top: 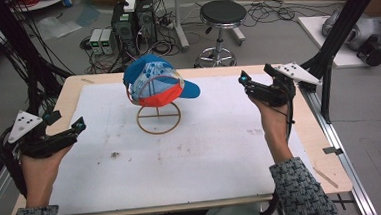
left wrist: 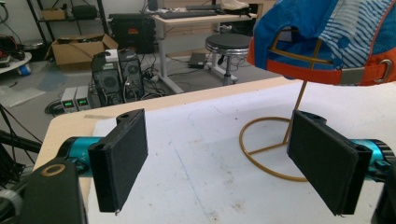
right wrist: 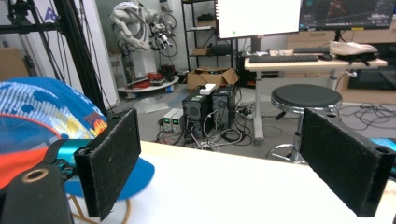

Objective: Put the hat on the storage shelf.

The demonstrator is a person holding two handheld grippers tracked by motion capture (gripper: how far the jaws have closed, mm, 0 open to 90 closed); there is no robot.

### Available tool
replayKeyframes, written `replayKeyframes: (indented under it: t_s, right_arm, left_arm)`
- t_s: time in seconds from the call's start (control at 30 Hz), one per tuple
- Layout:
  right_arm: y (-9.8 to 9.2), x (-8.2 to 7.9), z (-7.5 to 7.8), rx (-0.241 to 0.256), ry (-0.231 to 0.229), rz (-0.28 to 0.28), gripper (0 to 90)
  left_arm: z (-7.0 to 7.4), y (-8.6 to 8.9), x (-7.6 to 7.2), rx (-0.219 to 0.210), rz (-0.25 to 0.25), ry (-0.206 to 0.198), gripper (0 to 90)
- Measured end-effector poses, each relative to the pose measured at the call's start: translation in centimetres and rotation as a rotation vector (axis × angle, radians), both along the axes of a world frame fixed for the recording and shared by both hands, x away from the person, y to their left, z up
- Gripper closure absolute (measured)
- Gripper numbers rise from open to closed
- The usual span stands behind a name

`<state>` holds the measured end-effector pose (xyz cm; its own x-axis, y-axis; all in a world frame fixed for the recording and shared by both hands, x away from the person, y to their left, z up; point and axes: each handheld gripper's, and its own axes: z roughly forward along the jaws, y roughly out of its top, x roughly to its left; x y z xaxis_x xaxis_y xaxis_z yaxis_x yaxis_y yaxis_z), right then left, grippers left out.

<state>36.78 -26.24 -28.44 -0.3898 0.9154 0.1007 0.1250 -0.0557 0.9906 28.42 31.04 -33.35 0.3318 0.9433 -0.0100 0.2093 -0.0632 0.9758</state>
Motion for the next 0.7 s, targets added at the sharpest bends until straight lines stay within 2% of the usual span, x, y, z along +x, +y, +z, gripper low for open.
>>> replayKeyframes:
  t_s: [0.4,0.5,0.53,0.57,0.6,0.7]
  right_arm:
    - [-3.4,-2.1,-3.7,0.029,0.019,-0.022,12.3]
    - [-3.7,-2.3,-4.2,-0.018,0.063,-0.035,11.4]
    - [-3.7,-2.4,-4.2,-0.035,0.061,-0.037,11.4]
    - [-3.7,-2.7,-4.5,-0.036,0.036,-0.038,11.5]
    - [-3.7,-2.9,-4.6,-0.03,0.03,-0.034,11.5]
    - [-3.9,-3.2,-5.6,-0.032,0.042,-0.038,11.5]
  left_arm:
    - [-0.5,0.0,0.2,0.003,0.006,0.008,20.5]
    - [-0.6,-0.1,0.3,0.003,0.005,0.01,20.5]
    - [-0.7,-0.1,0.3,0.006,0.003,0.009,20.5]
    - [-0.7,-0.2,0.3,0.003,0.004,0.009,20.5]
    - [-0.8,-0.2,0.3,0.005,0.003,0.011,20.5]
    - [-0.9,-0.2,0.4,0.007,0.0,0.015,20.5]
